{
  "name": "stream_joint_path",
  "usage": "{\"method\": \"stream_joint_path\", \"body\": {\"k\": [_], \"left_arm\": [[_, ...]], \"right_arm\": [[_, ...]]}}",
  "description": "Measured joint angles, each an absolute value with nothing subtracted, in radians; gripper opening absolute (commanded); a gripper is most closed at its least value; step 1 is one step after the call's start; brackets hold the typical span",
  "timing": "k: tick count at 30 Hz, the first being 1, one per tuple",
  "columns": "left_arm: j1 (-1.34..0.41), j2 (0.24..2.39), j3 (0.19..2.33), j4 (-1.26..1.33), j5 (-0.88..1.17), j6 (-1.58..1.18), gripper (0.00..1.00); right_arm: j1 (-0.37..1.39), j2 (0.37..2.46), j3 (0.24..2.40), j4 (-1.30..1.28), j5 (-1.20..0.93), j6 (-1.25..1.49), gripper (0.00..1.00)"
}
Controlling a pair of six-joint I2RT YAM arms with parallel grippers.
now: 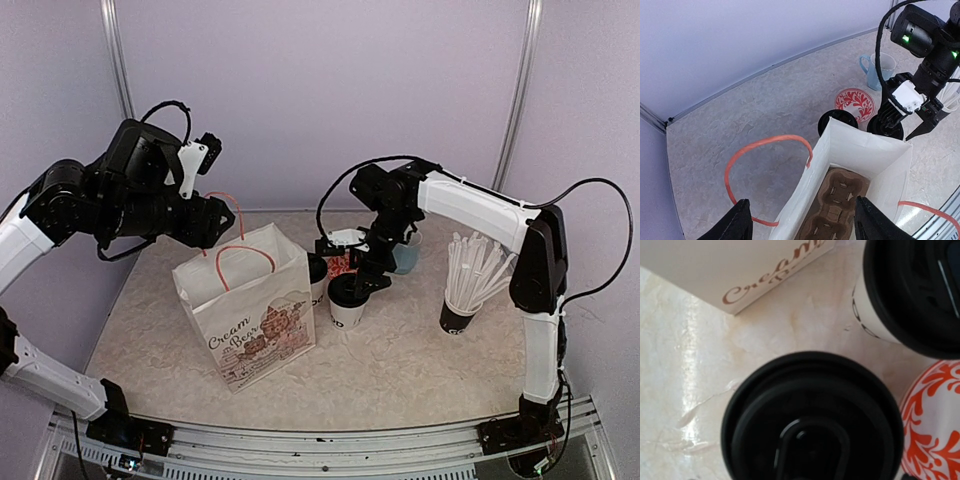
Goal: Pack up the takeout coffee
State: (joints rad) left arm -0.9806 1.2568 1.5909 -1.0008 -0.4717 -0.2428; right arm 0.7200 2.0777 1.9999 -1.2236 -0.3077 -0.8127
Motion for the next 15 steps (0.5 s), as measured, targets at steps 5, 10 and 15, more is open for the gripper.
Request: {"method": "stream_joint_path", "body": {"k": [5, 10, 15], "left_arm": [[-0.981, 1.251, 1.58, -0.992, -0.471, -0.246, 0.68], [-0.981, 1.251, 1.571, -0.987, -0.471, -0.253, 0.68], [-0.981, 1.246, 1.571, -0.984, -0.47, -0.259, 0.68]], "right_arm": [[0.725, 2.086, 2.0, -1.219, -0.302, -0.807, 0.84], [0.736, 2.106, 2.0, -1.206, -0.294, -0.802, 0.82], [0.739, 2.11, 2.005, -1.198, -0.286, -0.798, 0.74]]}}
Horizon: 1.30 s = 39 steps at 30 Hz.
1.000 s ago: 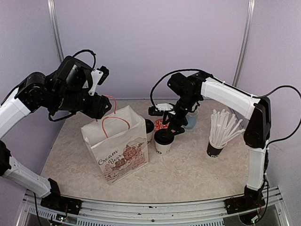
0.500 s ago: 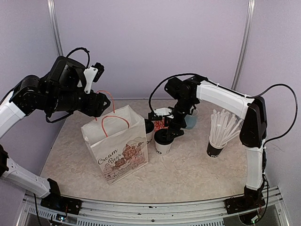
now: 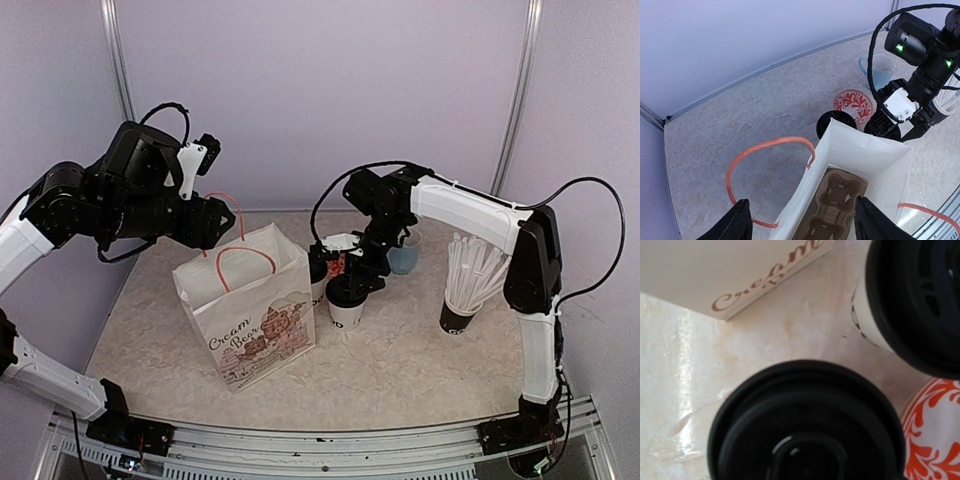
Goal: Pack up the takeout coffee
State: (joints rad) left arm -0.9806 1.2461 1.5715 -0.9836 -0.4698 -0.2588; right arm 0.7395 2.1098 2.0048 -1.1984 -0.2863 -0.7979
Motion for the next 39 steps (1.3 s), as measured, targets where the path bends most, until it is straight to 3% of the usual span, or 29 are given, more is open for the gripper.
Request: {"method": "stream_joint_path", "body": {"k": [6, 19, 29, 39], "left_arm": [[-0.981, 1.237, 1.566, -0.979, -0.469, -0.262, 0.68], [-0.981, 1.237, 1.559, -0.979, -0.453, -0.266, 0.68], [-0.981, 1.237, 1.559, -0.979, -0.451, -0.278, 0.69], [-0.981, 1.22, 1.548, -0.977, -0.45, -0.284, 0.69]], "right_arm": [[0.748, 2.112, 2.008, -1.193, -0.27, -0.794, 0.83], [0.765, 2.113, 2.008, -1.182, -0.268, -0.791, 0.83], [0.772, 2.116, 2.019, -1.184, -0.277, -0.788, 0.91], [0.772, 2.134, 2.037, -1.196, -0.294, -0.788, 0.85]]}}
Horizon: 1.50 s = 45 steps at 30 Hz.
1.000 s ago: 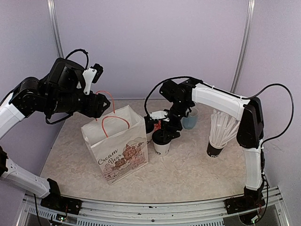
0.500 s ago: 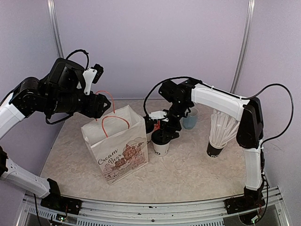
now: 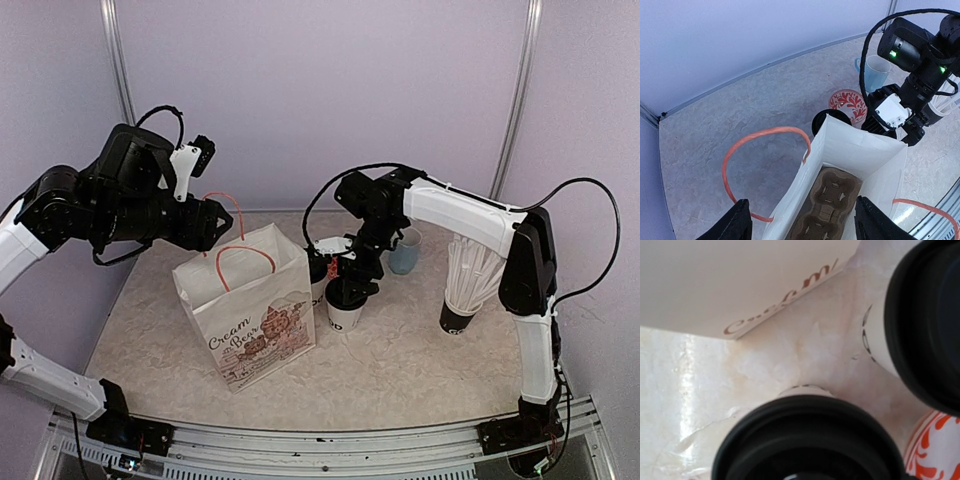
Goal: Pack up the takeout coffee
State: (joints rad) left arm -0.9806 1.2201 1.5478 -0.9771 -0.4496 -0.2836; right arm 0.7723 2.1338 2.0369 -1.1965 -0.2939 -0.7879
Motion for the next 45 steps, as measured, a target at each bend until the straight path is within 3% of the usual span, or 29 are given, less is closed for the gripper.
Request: {"method": "stream_joint_path", "body": {"k": [16, 23, 35, 45], "left_arm": [[-0.981, 1.215, 1.539, -0.973, -0.45, -0.291, 0.69], [-0.981, 1.215, 1.537, -0.973, -0.45, -0.292, 0.69], [-0.981, 1.208, 1.572, -1.026, -0.439, -0.327, 0.69], [-0.964, 1.111, 1.485, -1.056, -0.405, -0.395, 0.71]], "right_arm": [[0.773, 2.134, 2.011, -1.21, -0.272, -0.791, 0.82], [0.787, 2.123, 1.985, -1.182, -0.252, -0.791, 0.69], [0.792, 1.993, 1.945, -1.225, -0.248, -0.814, 0.64], [0.791, 1.857, 2.13, -1.229, -0.235, -0.821, 0.62]]}}
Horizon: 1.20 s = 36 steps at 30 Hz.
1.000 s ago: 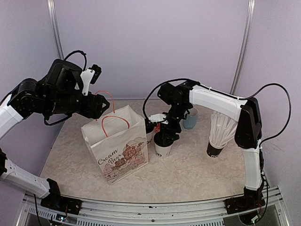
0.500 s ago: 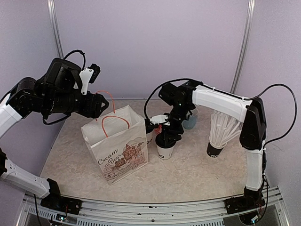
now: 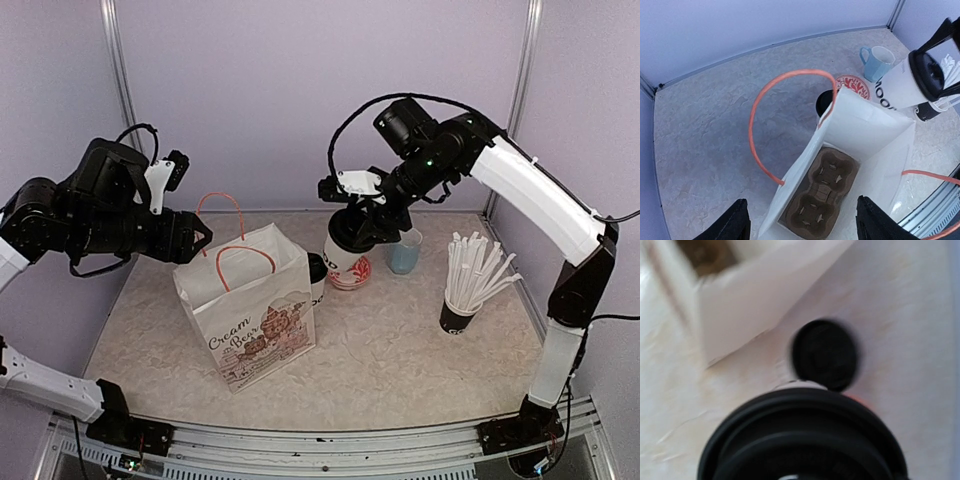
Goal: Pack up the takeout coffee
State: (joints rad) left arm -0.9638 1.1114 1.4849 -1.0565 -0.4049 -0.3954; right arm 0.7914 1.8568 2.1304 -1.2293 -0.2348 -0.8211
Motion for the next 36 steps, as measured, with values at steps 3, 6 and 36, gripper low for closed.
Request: {"method": "stream_joint_path", "body": {"k": [3, 6, 36], "left_arm": [[-0.907, 1.115, 1.453, -1.059, -0.39, -0.395, 0.69], [-0.829, 1.127, 1.419, -1.055, -0.361, -0.381, 0.65], [-0.742, 1.293, 1.349, -0.879, -0.031, -0.151, 0.0]], "right_arm": [[0.791, 1.85, 2.208, -1.205, -0.218, -0.817, 0.63], [0.791, 1.837, 2.283, -1.162, -0.211, -0.81, 0.63], [1.084, 1.868, 2.334, -1.082, -0.235, -0.833, 0.58]]}}
